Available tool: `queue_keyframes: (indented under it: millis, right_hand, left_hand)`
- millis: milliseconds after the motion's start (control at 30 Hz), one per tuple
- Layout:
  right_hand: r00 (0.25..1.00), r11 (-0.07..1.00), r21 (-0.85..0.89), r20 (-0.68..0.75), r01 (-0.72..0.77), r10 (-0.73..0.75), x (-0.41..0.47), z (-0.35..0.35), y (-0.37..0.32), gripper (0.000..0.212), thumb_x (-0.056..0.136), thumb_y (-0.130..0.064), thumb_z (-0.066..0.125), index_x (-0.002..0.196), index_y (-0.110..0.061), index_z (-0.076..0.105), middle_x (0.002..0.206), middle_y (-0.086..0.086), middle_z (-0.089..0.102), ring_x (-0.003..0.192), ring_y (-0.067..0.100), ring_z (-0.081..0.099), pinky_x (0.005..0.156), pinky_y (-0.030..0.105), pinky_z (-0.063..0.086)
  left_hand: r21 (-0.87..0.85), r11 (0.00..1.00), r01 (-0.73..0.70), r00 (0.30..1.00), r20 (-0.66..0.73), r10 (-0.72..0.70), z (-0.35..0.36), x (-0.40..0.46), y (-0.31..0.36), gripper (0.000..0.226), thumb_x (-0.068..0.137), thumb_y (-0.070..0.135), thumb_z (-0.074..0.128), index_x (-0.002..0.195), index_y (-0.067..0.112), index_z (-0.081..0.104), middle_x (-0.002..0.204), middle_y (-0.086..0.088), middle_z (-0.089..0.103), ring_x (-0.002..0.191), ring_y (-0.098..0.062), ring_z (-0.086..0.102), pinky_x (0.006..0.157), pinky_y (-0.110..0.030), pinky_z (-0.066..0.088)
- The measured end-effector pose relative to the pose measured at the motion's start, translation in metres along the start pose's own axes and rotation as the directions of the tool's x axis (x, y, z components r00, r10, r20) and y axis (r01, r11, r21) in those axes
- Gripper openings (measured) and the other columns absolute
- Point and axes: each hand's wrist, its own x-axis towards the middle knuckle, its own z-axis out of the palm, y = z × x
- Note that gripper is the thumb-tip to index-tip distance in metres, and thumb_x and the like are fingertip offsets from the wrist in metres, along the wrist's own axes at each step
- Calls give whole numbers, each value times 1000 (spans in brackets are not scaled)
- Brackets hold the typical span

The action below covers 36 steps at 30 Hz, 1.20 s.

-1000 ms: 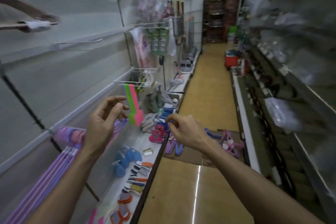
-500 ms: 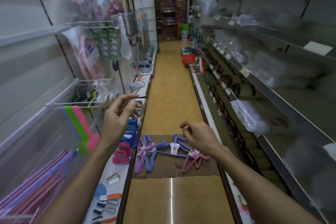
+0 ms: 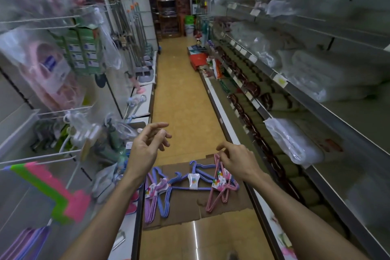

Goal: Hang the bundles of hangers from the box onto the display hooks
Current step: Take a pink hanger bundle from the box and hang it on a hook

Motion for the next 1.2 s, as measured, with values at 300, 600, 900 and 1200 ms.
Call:
queue_keyframes:
  millis: [300,600,900,1200]
  right_hand:
    - [996,997,-2,48,-73,73,122,37,70,24,97,-30,47,115,-27,61,87,-5,72,73,14,67,71,39,57]
    - [981,994,-31,161,-106,110,241,103,156,23,98,-27,45,113,-25,61,87,-6,70,74,12,66,72,38,57]
    - [952,980,-83,233,-184,198,294,208,239,21,99,-26,46,114,-24,60,93,-4,70,78,11,66,72,33,57]
    - [941,976,-98,260,-195,215,310,359,321,18,100,-27,47,111,-22,60,91,-3,69,71,8,65,58,23,53]
  left_hand:
    - [33,988,152,988,17,-152,44,115,-92,18,98,11,52,110,17,65,88,-4,71,74,-19,64,66,-33,52]
    - [25,926,377,925,28,-378,104,212,-219,18,98,14,53,111,15,65,87,-5,70,73,-22,62,63,-28,50]
    - [81,892,444,890,72,-450,149,254,-364,18,99,11,50,110,17,64,86,-6,69,69,-14,62,60,-24,50]
    - [150,904,401,891,166,-423,182,249,-530,18,98,8,50,111,10,62,84,-4,68,63,-7,60,55,-17,49]
